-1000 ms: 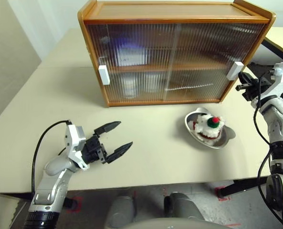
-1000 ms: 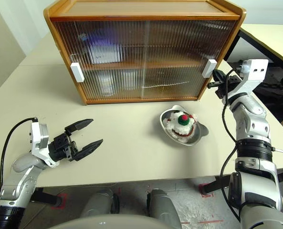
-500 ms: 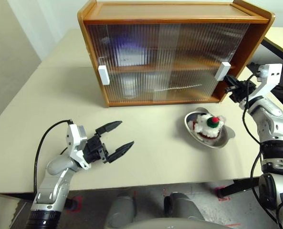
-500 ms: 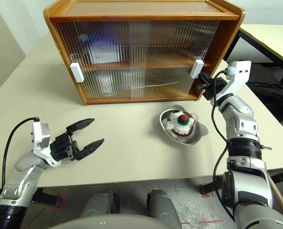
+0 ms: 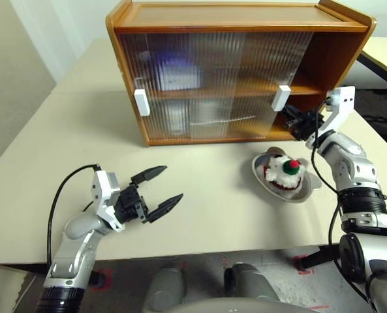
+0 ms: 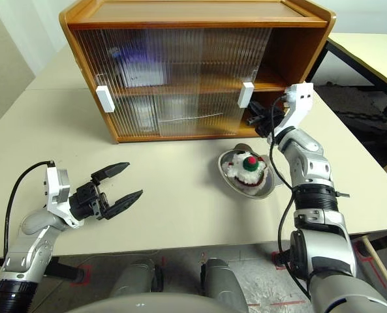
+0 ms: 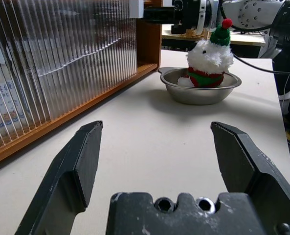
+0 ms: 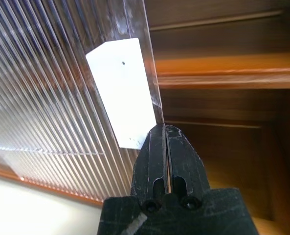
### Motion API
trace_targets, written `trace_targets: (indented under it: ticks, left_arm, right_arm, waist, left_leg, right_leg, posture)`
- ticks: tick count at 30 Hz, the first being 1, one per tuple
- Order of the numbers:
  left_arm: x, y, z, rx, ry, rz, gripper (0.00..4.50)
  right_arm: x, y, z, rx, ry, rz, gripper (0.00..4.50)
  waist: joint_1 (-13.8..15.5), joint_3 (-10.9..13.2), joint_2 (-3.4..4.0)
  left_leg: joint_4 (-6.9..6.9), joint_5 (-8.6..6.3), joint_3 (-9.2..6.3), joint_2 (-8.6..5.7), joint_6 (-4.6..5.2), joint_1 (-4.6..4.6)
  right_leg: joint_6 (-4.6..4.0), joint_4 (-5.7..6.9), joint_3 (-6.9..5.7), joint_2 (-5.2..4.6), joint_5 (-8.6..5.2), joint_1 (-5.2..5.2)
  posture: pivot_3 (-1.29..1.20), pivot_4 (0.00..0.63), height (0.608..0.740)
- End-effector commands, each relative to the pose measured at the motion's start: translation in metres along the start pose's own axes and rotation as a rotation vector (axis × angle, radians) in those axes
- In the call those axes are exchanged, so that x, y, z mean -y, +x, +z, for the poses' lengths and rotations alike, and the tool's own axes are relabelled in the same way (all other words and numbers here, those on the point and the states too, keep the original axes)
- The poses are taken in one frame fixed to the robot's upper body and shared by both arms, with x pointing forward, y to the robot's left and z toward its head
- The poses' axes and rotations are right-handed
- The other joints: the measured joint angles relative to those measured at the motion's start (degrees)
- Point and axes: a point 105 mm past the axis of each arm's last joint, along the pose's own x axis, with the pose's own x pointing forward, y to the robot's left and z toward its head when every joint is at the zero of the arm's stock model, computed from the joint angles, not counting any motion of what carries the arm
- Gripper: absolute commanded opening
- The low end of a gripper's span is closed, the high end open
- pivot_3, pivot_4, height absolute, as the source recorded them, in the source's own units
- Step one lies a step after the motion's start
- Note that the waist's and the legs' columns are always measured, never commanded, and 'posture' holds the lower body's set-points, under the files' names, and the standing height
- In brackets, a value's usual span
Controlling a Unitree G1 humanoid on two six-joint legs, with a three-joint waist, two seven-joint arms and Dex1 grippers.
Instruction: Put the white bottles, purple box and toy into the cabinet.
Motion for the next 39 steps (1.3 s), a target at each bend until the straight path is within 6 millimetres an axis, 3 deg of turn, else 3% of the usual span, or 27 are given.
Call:
trace_targets:
  ticks: [1,9,25,29,35,39]
  left_arm:
    - [0.001,0.001,-0.004,-0.009,-0.003,-0.006,4.50]
    - [0.002,0.003,-0.004,-0.010,-0.004,-0.010,4.50]
    - [0.002,0.006,-0.004,-0.003,-0.004,0.006,4.50]
    - [0.002,0.008,-0.005,-0.001,-0.005,0.007,4.50]
    - [0.002,0.009,-0.004,0.001,-0.008,0.008,4.50]
    - [0.002,0.010,-0.003,0.001,-0.007,0.005,4.50]
  right_arm:
    - [-0.014,0.009,0.009,0.022,-0.003,0.053,0.04]
    - [-0.047,0.032,0.012,0.042,0.025,0.141,0.04]
    - [-0.094,0.043,0.009,0.041,0.070,0.266,0.04]
    - [-0.095,0.041,0.007,0.033,0.060,0.268,0.04]
    - [-0.071,0.032,0.010,0.024,0.021,0.214,0.04]
    - [-0.046,0.018,0.018,0.015,-0.016,0.193,1.38]
  waist:
    - [0.1,0.0,0.01]
    - [-0.1,0.0,0.05]
    - [-0.3,0.0,0.06]
    - [-0.3,0.0,0.07]
    - [0.0,0.0,0.08]
    - [0.5,0.0,0.07]
  left_leg:
    - [0.00,0.00,0.00,0.00,0.00,0.00]
    - [0.00,-0.01,-0.01,0.00,-0.01,0.00]
    - [0.01,-0.03,0.03,0.01,-0.05,0.06]
    - [-0.02,-0.02,0.01,0.04,-0.04,0.06]
    - [-0.03,-0.02,0.01,0.02,-0.04,0.06]
    - [-0.02,-0.02,0.02,-0.07,-0.03,-0.01]
  right_leg:
    - [0.00,0.01,-0.01,0.00,0.00,0.00]
    - [-0.02,0.08,-0.03,0.01,0.01,-0.04]
    - [-0.07,0.37,-0.01,0.02,0.00,-0.13]
    - [-0.14,0.49,-0.02,0.08,-0.05,-0.21]
    - [-0.15,0.50,-0.03,0.06,-0.06,-0.23]
    - [-0.12,0.44,-0.07,0.04,-0.07,-0.22]
  posture:
    - [0.21,0.000,0.740]
    - [0.22,0.000,0.740]
    - [0.24,0.000,0.740]
    - [0.24,0.000,0.740]
    - [0.23,0.000,0.740]
    - [0.23,0.000,0.740]
